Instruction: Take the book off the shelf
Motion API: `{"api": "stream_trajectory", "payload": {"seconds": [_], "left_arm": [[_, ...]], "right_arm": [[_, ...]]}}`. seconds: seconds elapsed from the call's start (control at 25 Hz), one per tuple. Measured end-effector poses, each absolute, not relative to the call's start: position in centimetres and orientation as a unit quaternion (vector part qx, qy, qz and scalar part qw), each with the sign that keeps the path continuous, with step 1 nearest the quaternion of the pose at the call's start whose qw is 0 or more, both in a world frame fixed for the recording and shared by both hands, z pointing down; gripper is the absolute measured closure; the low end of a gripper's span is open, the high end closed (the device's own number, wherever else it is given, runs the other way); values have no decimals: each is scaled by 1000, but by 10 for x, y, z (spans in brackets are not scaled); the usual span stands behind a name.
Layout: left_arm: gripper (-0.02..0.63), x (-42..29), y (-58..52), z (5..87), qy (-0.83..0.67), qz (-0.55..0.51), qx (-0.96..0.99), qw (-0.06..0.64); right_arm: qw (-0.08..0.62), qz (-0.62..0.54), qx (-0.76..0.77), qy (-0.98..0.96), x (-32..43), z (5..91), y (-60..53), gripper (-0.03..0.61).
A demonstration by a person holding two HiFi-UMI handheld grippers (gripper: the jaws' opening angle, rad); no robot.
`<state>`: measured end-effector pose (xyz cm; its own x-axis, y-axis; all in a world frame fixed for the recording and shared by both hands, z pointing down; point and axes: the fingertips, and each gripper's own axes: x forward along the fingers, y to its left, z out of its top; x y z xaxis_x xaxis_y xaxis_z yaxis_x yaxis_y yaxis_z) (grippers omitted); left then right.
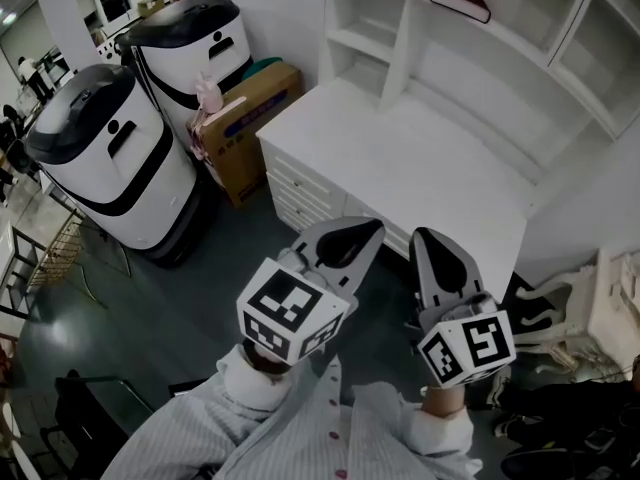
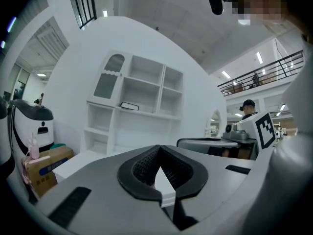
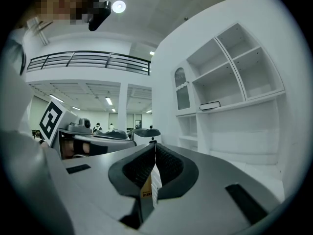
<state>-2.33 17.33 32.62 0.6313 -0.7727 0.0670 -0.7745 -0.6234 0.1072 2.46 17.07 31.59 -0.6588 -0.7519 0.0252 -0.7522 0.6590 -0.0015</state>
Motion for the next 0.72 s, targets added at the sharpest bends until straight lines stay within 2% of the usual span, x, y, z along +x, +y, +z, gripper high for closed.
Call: {"api": "stream_trajectory", "payload": {"seconds": [0.4,0.72], "left_arm": [[603,-70,126,336,-420,9,905,68],[603,-73,87,354,-413,15,907,80]], "right_arm": [[24,13,438,-898,-9,330,126,563],[31,16,452,-891,-5,340,80,563]]}}
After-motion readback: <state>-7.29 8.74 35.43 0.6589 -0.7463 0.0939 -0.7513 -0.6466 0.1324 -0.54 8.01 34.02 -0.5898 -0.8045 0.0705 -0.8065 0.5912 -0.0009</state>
